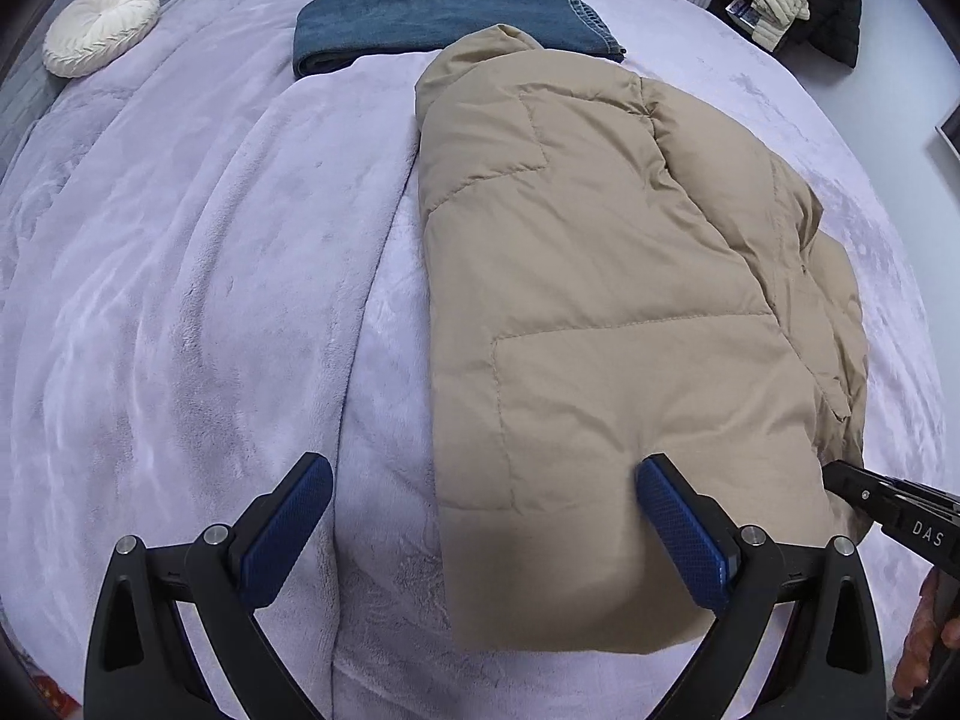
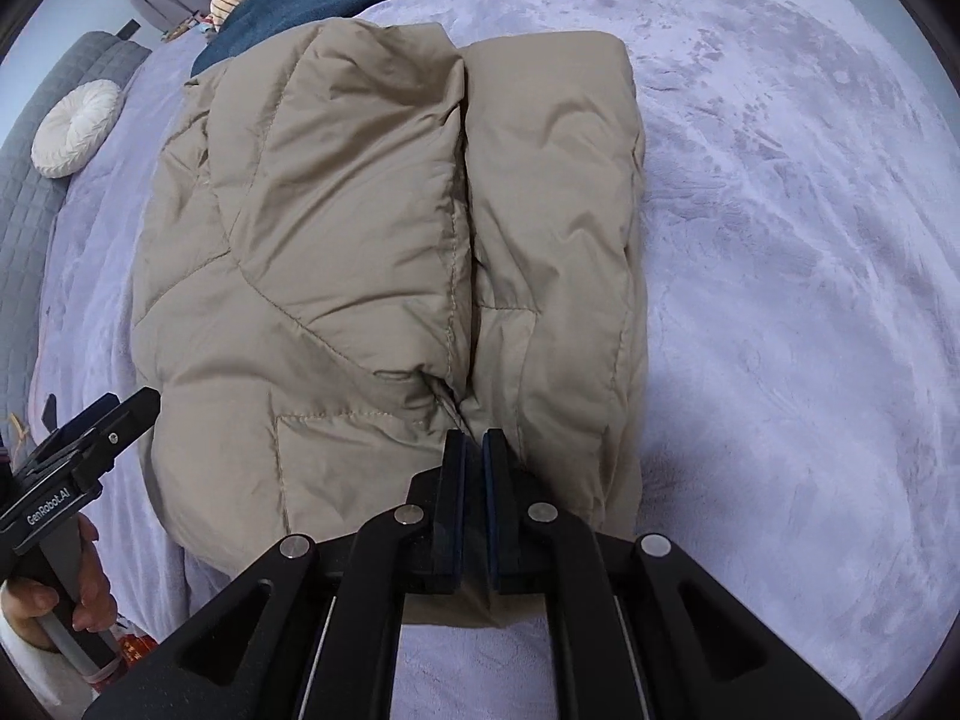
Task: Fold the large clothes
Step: 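Open both tools and pull them back from the folded jacket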
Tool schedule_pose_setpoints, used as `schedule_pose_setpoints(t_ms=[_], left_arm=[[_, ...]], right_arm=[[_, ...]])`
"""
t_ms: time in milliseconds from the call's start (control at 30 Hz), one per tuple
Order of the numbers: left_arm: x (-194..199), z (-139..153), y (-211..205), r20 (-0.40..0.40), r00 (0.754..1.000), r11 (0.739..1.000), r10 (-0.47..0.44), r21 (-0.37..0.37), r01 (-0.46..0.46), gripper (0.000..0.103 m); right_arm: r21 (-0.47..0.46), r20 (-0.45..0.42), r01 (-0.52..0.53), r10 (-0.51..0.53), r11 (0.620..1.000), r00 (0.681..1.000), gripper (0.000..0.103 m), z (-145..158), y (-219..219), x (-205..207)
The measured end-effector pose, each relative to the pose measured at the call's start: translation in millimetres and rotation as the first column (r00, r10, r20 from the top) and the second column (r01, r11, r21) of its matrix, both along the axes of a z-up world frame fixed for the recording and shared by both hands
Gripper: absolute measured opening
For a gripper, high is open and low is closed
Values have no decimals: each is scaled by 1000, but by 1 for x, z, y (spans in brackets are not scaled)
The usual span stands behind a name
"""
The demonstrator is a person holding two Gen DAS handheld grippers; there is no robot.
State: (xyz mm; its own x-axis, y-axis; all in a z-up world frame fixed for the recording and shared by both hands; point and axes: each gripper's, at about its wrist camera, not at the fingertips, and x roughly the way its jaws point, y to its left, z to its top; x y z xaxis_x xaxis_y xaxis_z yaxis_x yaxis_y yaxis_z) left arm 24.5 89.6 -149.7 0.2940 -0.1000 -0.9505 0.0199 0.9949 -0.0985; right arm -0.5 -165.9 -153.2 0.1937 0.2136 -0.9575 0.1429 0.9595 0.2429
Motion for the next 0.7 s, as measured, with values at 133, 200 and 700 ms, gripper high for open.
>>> schedule_pose_setpoints(t_ms=[133, 200, 700], left_arm=[[-11, 10, -5, -10, 999, 999, -41, -7, 41, 102], [-17, 13, -6, -16, 998, 998, -60, -9, 60, 102], [-51, 41, -5, 0, 998, 998, -68, 1, 68, 102]], right_arm=[[-1, 6, 31, -31, 1000, 1000, 12, 15, -4, -13], [1, 10, 49, -49, 999, 999, 12, 22, -5, -21], [9, 1, 103, -103, 995, 995, 12, 45, 8, -62]])
